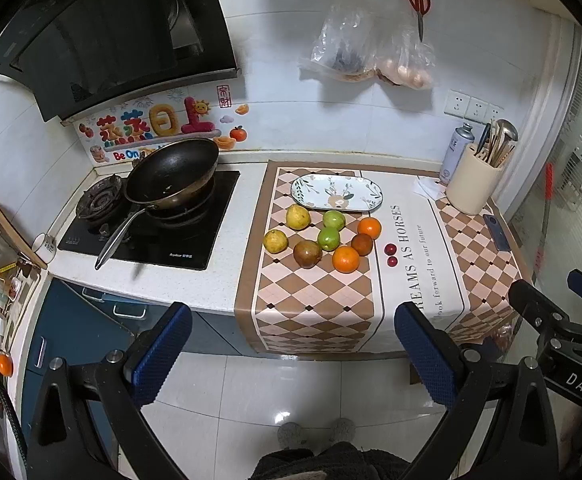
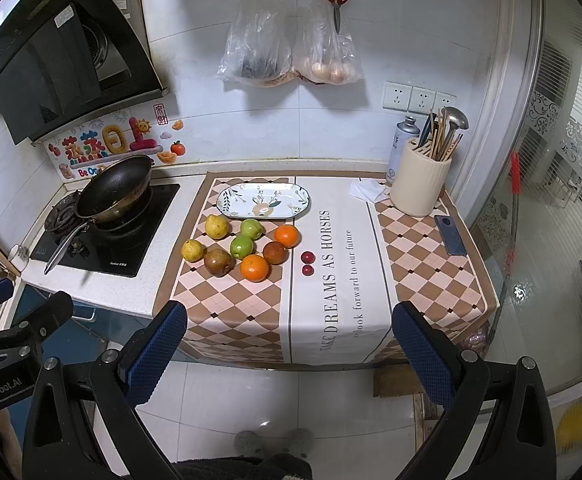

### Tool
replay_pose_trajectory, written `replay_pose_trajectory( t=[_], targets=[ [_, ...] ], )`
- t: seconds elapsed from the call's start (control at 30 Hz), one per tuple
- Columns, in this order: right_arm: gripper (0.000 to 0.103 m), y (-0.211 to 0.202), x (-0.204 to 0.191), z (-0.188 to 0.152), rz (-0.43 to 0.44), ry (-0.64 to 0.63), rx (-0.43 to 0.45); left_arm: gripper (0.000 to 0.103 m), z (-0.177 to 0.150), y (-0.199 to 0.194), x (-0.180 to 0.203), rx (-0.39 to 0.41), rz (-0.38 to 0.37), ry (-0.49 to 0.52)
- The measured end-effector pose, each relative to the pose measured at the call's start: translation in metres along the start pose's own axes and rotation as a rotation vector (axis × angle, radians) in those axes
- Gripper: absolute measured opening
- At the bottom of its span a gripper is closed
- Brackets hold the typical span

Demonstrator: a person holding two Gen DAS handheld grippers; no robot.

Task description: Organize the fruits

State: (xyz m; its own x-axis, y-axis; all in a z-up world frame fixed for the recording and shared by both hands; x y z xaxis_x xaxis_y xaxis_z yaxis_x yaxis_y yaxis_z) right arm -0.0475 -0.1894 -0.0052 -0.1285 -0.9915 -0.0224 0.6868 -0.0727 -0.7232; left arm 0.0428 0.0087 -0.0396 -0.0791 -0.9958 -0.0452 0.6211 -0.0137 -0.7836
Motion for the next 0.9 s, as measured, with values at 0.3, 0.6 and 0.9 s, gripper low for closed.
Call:
replay_pose_trajectory(
  t=[0.3, 0.6, 0.9],
  targets=[
    [0.103, -0.001, -0.002, 0.004, 0.003, 0.037, 0.021, 0.103, 0.007, 0.002, -0.001, 0.031, 0.000, -0.002],
    [0.103, 0.048, -0.008, 0.005, 0.062, 0.163, 0.037, 0.103, 0.030, 0.049, -0.042, 0.132, 0.092, -0.004],
    [0.103, 0.188, -0.006, 0.011, 0.082, 0.228, -0.154, 0.103, 0.046, 0.177, -0.071, -0.058, 0.113, -0.026]
  ],
)
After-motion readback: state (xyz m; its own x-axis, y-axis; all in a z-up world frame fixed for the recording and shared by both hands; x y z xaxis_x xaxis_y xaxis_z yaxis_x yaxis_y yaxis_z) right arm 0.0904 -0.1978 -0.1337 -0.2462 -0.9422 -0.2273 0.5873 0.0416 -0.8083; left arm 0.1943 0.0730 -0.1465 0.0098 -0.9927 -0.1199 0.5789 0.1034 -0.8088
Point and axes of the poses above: each gripper's, at about its wrist camera, not at the fingertips, and y roughly the way its jaws point, x to its right, z to its top, the point moved 8 cm from there along y, roughly the way its jaws point, and after that the axes turned 3 degrees about y, right-handed, at the moved point
